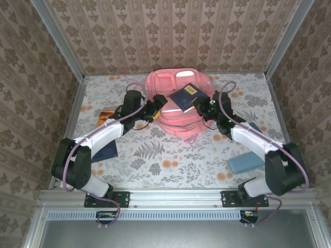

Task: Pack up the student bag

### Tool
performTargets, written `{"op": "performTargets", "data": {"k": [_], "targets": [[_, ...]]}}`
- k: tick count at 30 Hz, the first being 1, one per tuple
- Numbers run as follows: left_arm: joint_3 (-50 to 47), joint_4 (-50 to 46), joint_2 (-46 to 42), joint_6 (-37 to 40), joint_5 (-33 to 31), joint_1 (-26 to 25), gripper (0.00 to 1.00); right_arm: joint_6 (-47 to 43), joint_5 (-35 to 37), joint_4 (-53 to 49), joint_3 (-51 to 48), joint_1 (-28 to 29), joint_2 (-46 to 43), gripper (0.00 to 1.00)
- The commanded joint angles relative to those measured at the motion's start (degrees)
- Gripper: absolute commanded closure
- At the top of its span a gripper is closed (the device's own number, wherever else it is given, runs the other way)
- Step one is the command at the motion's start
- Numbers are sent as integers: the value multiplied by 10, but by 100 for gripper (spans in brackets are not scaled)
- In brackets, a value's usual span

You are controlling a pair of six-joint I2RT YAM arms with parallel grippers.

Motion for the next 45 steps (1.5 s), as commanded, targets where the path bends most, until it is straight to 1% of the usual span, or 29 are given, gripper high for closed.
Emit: {"op": "performTargets", "data": {"k": [1,3,6,7,8,10,12,16,21,23,25,29,31,33,35,37,38,41,45], "targets": [[89,-222,4,239,-47,-2,7,-159,49,-147,43,-25,-75,96],[127,-271,26,303,-65,-8,5,-196,47,-192,45,-48,-96,96],[184,-311,71,392,-68,-24,4,-226,32,-240,39,-85,-126,96],[214,-335,90,439,-69,-33,5,-233,28,-253,37,-97,-135,96],[244,-361,111,480,-78,-42,6,-237,24,-262,33,-106,-145,95],[304,-411,152,550,-125,-62,7,-244,13,-277,26,-124,-165,95],[345,-428,190,605,-142,-77,9,-248,7,-296,23,-136,-179,94],[402,-428,254,702,-150,-107,12,-251,-5,-332,14,-158,-200,94],[504,-471,355,802,-177,-141,22,-244,-8,-352,-4,-167,-224,94],[538,-487,387,826,-190,-149,25,-240,-11,-359,-8,-167,-227,94],[571,-498,420,841,-205,-152,30,-235,-17,-361,-10,-167,-231,94],[614,-516,461,858,-216,-153,34,-229,-19,-366,-15,-167,-240,94],[617,-517,470,867,-218,-155,34,-227,-16,-370,-18,-167,-247,94],[611,-517,471,887,-220,-154,31,-226,-15,-374,-20,-167,-253,94],[605,-506,475,901,-256,-154,30,-223,-15,-376,-23,-167,-257,94],[614,-507,483,908,-283,-152,33,-221,-16,-378,-24,-167,-261,94],[620,-509,485,909,-288,-151,36,-220,-15,-380,-24,-167,-263,94],[628,-505,483,908,-286,-150,52,-220,-12,-391,-25,-167,-275,94],[630,-501,459,916,-288,-161,69,-223,0,-412,-24,-167,-299,94]]}}
